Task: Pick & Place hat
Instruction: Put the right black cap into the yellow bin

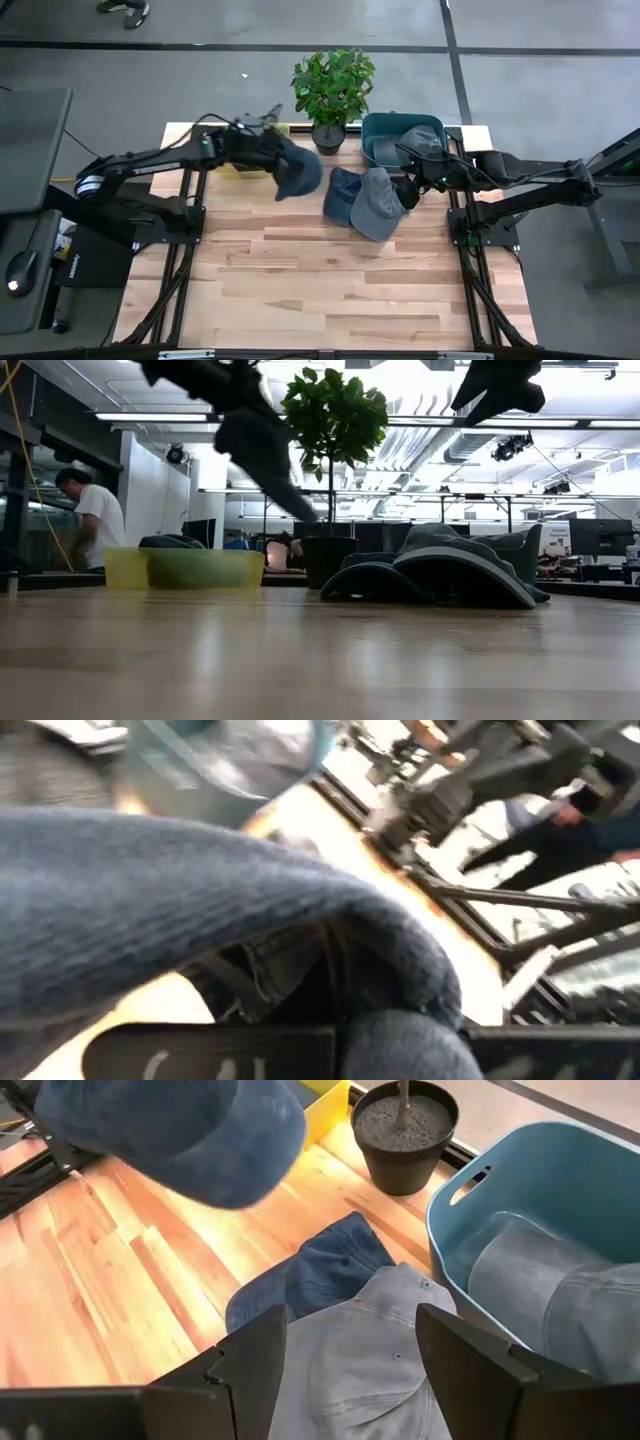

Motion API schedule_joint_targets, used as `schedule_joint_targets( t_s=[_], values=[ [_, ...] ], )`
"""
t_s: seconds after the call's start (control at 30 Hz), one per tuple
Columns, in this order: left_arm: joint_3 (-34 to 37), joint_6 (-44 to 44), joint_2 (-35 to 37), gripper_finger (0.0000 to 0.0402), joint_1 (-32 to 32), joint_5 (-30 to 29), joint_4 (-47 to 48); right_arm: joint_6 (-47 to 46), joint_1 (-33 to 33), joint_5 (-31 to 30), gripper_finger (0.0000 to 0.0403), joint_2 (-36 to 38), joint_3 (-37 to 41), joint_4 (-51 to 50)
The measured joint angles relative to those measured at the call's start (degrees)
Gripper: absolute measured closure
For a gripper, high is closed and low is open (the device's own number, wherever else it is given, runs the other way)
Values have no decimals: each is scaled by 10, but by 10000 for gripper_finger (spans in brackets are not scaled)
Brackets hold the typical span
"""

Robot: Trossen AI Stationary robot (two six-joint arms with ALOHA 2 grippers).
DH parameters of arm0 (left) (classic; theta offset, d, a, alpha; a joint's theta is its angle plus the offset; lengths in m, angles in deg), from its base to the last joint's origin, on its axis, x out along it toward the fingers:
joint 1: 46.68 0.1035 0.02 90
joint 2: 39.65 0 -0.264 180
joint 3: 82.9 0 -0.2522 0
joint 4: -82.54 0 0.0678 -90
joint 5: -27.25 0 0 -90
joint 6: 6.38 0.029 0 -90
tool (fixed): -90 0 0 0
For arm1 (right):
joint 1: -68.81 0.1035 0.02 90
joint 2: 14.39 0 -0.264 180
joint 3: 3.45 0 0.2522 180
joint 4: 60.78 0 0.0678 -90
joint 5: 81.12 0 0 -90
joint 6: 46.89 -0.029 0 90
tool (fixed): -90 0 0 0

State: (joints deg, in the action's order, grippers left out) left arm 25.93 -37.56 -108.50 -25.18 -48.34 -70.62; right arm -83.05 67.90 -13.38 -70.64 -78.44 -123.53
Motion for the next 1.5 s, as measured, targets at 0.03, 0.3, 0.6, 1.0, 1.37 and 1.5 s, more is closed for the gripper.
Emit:
schedule_joint_targets(
  t_s=[0.03, 0.3, 0.6, 1.0, 1.37, 1.5],
  values=[
    [11, 4, 15, 401, 14, 1, 5, 0, 0, 0, 186, 0, 0, 0],
    [80, 32, 103, 401, 144, 74, 0, -1, 0, -14, 186, 0, 0, 4],
    [100, 90, 101, 402, 281, 194, 5, 0, 0, -17, 188, 0, 0, 32],
    [104, 175, 48, 401, 390, 272, 30, -5, 0, -16, 187, 0, 0, 34],
    [104, 220, -37, 401, 389, 275, 30, -17, 0, -18, 187, 0, 0, 34],
    [104, 234, -57, 401, 389, 253, 28, -24, 0, -18, 187, 0, 0, 34]
  ],
)
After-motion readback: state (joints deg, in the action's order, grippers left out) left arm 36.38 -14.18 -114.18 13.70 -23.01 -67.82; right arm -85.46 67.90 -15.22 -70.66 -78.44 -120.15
